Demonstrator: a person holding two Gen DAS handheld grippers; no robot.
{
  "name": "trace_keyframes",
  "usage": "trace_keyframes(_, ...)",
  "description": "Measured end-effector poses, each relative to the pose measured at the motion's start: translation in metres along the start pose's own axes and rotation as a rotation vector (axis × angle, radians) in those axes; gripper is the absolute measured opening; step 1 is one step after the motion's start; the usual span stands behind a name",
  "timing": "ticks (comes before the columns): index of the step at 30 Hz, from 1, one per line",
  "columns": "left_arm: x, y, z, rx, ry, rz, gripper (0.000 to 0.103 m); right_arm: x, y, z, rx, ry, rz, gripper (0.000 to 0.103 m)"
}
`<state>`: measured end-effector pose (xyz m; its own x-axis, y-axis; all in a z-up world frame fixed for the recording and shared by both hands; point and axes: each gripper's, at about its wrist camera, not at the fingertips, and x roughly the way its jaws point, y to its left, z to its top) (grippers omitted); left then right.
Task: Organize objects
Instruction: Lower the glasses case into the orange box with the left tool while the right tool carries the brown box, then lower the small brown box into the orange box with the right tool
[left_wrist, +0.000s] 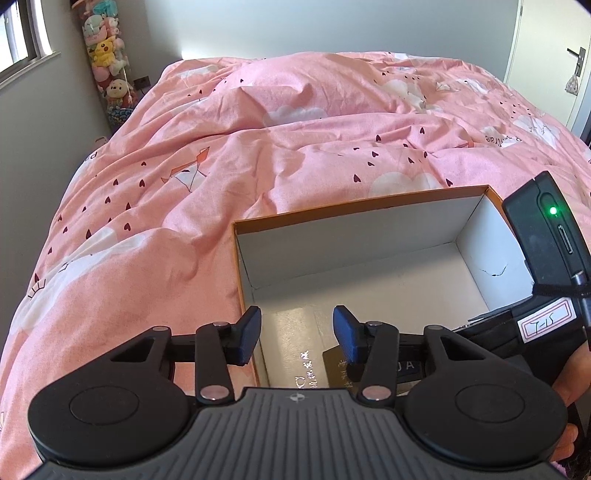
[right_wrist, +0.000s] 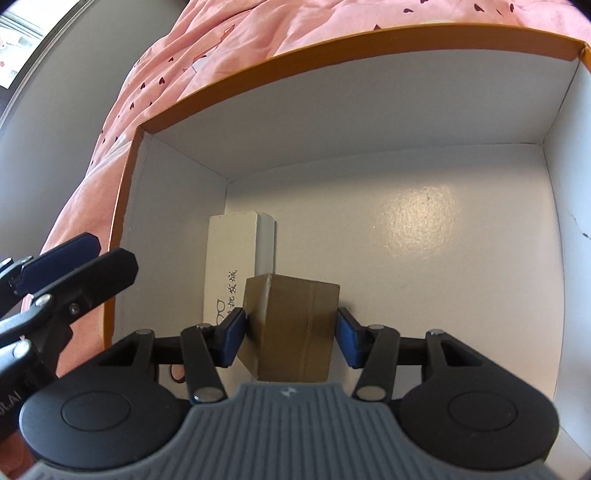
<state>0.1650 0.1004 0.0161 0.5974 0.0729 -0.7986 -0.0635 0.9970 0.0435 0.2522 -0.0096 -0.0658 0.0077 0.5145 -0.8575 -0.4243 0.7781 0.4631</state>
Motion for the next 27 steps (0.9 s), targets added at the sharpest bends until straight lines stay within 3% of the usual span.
trace_keyframes(8, 0.009, -0.004, -0.005, -0.047, -0.013, -0.01, 0.046, -0.001, -0.001, 0.003, -0.02, 0.01, -0.002, 0.055)
trace_keyframes(13, 0.015, -0.008, -0.008, -0.049, -0.003, -0.019, 0.046, -0.015, 0.007, 0.005, -0.239, -0.062, -0.142, 0.055)
trace_keyframes(21, 0.033, -0.031, -0.015, 0.111, 0.049, 0.058, 0.046, -0.022, 0.02, 0.016, -0.67, -0.158, -0.332, 0.055)
trace_keyframes(27, 0.049, -0.039, -0.019, 0.138, 0.111, 0.083, 0.047, -0.011, 0.029, 0.018, -0.928, -0.183, -0.368, 0.055)
